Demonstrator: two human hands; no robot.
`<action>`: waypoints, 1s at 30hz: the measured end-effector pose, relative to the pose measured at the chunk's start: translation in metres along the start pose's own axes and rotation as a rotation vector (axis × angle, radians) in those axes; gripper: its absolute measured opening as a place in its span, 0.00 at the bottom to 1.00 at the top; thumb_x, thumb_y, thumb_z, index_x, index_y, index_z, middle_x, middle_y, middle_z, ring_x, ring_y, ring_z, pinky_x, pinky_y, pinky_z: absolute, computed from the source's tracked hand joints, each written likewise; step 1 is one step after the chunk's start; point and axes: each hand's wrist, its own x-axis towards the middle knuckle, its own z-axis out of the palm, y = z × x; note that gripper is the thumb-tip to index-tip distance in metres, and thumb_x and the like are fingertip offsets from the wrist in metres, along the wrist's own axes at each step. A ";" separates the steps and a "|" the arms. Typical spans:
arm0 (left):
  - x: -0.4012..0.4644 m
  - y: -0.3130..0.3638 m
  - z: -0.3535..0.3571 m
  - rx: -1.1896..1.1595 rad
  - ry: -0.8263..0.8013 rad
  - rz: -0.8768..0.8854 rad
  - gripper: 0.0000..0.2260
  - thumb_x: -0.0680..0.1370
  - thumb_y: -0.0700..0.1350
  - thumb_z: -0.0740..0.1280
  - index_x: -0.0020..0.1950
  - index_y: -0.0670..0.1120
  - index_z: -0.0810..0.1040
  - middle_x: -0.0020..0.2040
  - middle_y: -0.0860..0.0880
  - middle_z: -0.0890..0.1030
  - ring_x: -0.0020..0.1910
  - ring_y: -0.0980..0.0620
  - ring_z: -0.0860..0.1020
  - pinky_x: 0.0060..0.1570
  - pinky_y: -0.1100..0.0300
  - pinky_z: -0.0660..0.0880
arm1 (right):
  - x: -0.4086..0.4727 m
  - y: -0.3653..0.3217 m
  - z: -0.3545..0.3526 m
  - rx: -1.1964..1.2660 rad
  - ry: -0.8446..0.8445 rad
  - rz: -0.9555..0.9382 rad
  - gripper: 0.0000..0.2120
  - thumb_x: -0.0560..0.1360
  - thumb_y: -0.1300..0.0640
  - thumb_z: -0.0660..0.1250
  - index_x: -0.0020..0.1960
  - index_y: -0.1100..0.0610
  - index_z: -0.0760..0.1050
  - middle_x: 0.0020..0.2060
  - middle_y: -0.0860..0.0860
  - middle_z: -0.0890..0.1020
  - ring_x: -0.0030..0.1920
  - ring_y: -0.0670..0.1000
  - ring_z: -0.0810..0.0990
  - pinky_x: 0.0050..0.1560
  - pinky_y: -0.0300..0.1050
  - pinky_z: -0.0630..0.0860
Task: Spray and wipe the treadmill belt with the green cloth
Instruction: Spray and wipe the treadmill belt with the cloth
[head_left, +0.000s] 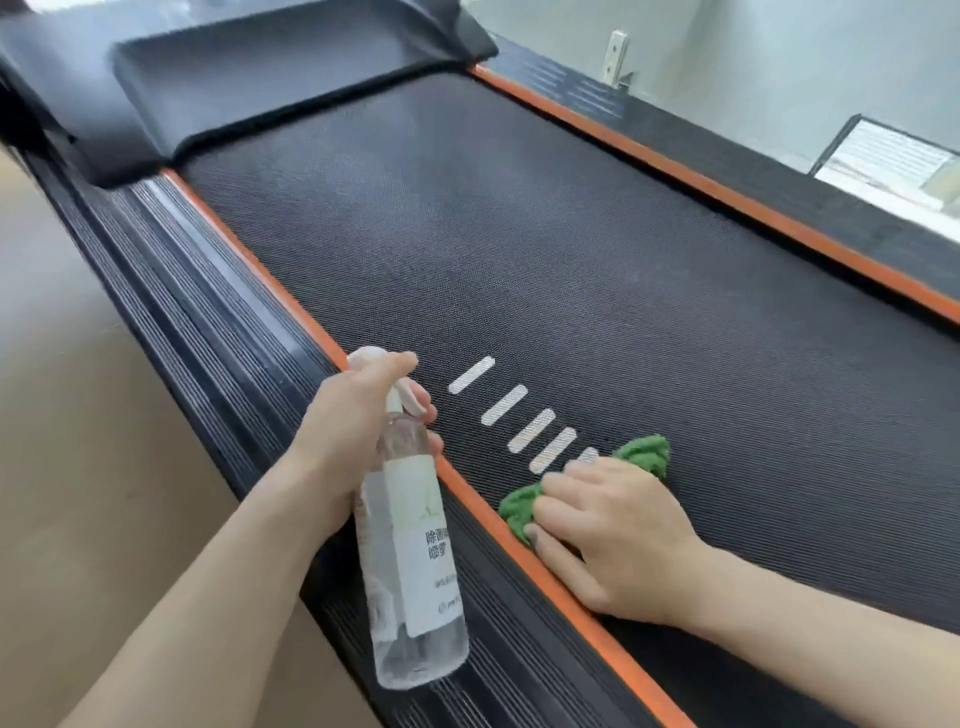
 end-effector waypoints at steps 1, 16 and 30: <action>-0.002 0.002 0.005 0.030 -0.017 0.007 0.20 0.82 0.50 0.68 0.33 0.43 0.77 0.40 0.43 0.82 0.29 0.43 0.81 0.40 0.51 0.79 | -0.007 0.008 -0.005 -0.026 -0.010 -0.065 0.15 0.81 0.48 0.60 0.38 0.53 0.71 0.36 0.49 0.73 0.38 0.53 0.72 0.40 0.48 0.67; -0.022 0.026 0.066 0.303 -0.126 0.018 0.23 0.84 0.61 0.62 0.39 0.46 0.81 0.45 0.45 0.87 0.36 0.48 0.86 0.41 0.54 0.81 | 0.038 0.068 0.000 -0.129 -0.013 0.522 0.17 0.79 0.43 0.55 0.37 0.50 0.71 0.37 0.48 0.80 0.39 0.55 0.80 0.37 0.47 0.68; -0.033 0.007 0.076 0.222 -0.145 -0.059 0.13 0.84 0.54 0.66 0.57 0.45 0.82 0.49 0.45 0.89 0.42 0.48 0.88 0.35 0.61 0.82 | 0.058 0.123 0.001 -0.257 0.065 0.931 0.19 0.81 0.45 0.52 0.46 0.53 0.76 0.45 0.52 0.82 0.46 0.59 0.81 0.44 0.50 0.69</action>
